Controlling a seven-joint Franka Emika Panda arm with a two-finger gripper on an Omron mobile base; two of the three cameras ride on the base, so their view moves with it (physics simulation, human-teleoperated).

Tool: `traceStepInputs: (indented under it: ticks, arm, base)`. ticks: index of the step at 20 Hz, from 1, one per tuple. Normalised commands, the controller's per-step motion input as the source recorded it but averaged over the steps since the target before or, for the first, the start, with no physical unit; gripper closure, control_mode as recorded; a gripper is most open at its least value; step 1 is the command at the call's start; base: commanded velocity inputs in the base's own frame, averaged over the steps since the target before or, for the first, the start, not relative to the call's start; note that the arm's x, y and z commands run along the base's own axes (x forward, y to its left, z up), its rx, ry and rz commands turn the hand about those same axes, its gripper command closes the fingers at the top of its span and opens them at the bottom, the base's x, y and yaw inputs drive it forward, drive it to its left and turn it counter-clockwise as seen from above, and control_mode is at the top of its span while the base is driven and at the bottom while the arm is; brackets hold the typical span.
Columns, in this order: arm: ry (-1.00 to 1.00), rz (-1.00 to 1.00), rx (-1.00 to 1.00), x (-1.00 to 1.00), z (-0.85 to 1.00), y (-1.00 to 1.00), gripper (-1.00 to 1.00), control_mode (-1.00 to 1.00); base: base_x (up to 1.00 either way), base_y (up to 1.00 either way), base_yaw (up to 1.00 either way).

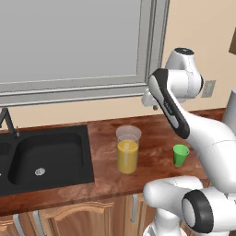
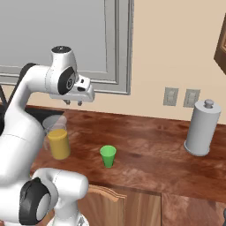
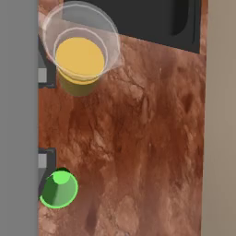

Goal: Place the pitcher and cup on the dining counter for serving.

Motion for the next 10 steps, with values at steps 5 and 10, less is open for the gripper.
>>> traceStepInputs:
  ticks: [5,10]
  arm:
    - [0.0,0.02,0.0,-0.25,0.0,0.02,-1.0,-1.0]
    - [-0.02,0.0,0.0,-0.59,-0.02,0.24,-1.0,-1.0]
  base:
    - [0.0,0.0,0.0]
    - [0.0,0.0,0.0]
